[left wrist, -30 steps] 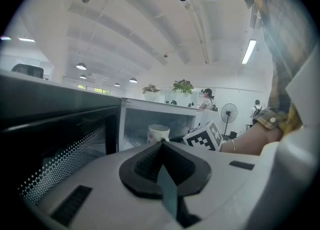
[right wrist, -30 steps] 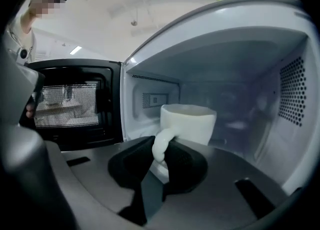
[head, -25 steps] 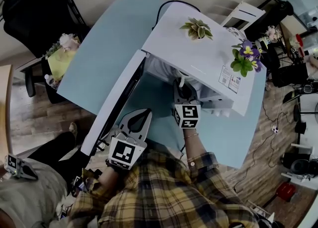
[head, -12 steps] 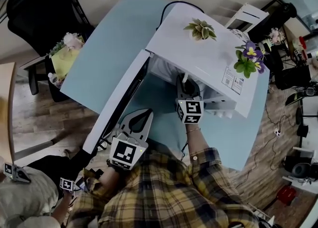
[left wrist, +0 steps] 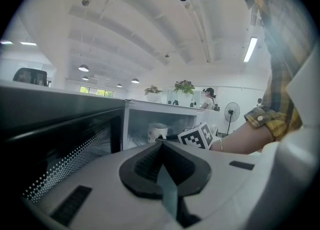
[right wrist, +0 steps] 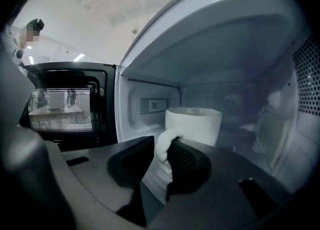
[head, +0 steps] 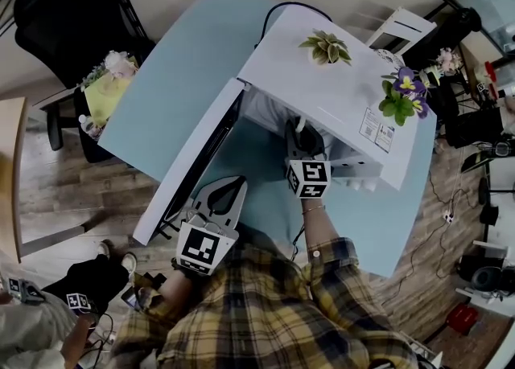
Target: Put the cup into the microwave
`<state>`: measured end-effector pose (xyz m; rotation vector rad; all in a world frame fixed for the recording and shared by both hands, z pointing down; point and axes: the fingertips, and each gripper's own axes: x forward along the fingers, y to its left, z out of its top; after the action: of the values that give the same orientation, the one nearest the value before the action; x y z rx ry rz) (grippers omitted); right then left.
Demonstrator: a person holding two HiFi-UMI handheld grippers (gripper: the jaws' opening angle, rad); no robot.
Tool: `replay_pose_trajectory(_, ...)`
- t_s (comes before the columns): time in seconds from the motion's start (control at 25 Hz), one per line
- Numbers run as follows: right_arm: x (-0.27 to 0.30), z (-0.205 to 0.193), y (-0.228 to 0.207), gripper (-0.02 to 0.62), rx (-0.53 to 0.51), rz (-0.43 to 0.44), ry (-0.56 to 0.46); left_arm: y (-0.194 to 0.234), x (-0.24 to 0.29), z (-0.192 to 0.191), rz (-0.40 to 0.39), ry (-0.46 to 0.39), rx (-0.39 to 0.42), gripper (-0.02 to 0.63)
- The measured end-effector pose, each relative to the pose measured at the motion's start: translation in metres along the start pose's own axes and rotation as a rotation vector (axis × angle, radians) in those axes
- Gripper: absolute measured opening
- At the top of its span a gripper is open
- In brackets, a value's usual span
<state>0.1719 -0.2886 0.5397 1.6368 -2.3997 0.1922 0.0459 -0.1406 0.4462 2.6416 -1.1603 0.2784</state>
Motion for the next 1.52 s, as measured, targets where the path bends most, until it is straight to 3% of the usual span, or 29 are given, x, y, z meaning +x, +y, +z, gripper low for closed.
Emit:
replay_pose_trajectory(0.28,-0.002,0.000,0.009,0.156,0.018,0.039,0.010,-0.002,-0.004,0.001,0.003,-0.004,0.004,-0.011)
replay_pose_trajectory(0.56,-0.010,-0.002,0.007,0.213,0.070,0.015,0.021,-0.004,-0.008,0.002,0.010,-0.013,0.004,-0.011)
replay_pose_trajectory(1.16,-0.035,-0.009,-0.007,0.244,0.129,-0.091,0.046,-0.020,-0.023,0.010,0.021,-0.042,0.031,-0.011)
replay_pose_trajectory(1.36,-0.052,-0.023,-0.004,0.244,0.128,-0.096,0.087,-0.028,-0.025,0.012,0.013,-0.051,0.042,-0.011)
replay_pose_trajectory(1.52,-0.068,-0.017,-0.004,0.244,0.121,-0.095,0.059,-0.034,-0.024,0.014,0.008,-0.058,0.052,-0.011)
